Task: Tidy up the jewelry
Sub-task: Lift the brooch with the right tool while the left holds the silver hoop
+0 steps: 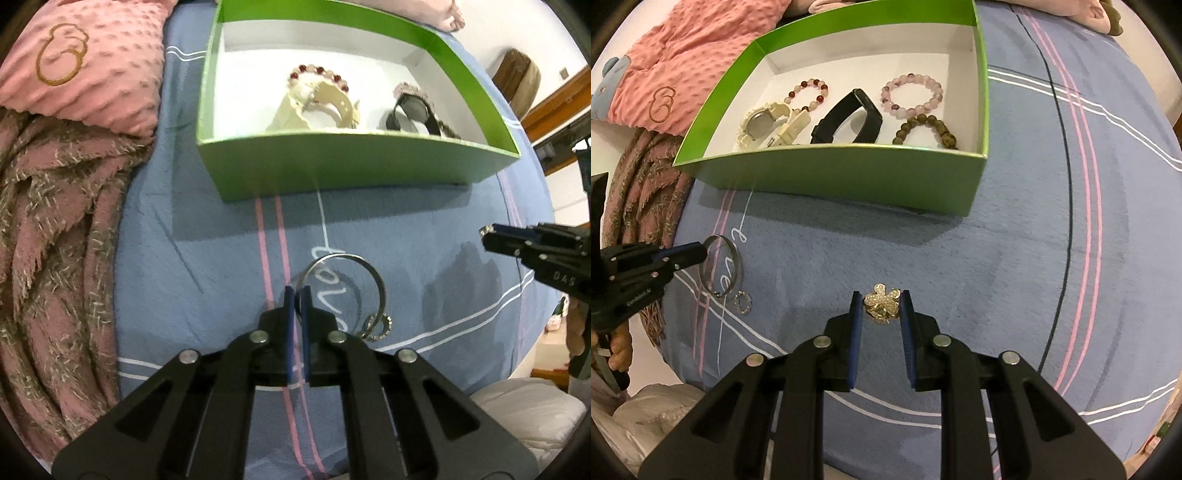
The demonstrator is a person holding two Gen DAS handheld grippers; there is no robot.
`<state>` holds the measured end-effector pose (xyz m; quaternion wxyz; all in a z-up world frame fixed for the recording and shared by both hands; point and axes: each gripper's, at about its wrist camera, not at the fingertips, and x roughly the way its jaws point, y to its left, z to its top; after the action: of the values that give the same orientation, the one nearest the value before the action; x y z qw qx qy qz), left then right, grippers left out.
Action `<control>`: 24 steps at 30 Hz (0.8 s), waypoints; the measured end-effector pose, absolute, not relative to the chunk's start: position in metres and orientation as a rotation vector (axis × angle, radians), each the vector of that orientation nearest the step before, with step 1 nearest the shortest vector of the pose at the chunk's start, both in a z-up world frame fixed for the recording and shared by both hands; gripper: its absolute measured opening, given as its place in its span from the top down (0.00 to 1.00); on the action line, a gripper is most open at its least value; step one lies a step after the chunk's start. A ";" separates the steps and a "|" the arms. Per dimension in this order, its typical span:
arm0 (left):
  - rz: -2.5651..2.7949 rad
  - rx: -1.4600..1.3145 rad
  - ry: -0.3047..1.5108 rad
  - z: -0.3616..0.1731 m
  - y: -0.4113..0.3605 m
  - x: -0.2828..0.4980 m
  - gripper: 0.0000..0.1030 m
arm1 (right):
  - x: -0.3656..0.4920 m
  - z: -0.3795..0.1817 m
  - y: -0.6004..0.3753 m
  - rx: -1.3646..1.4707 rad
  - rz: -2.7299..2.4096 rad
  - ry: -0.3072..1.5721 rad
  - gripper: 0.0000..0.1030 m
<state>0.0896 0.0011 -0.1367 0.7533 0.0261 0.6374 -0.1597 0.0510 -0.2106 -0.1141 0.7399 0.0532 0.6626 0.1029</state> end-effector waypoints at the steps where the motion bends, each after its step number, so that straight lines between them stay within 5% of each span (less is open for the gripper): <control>1: -0.347 0.043 1.389 -0.135 0.005 0.091 0.97 | 0.052 -0.113 -0.210 0.121 0.232 1.453 0.81; 24: -0.369 -0.019 1.389 -0.132 0.021 0.095 0.96 | 0.061 -0.123 -0.186 0.122 0.303 1.492 0.81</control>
<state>0.0954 0.0205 -0.1319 0.7528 -0.0086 0.6361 -0.1692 0.0611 -0.1863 -0.1230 0.7224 0.0554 0.6755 0.1372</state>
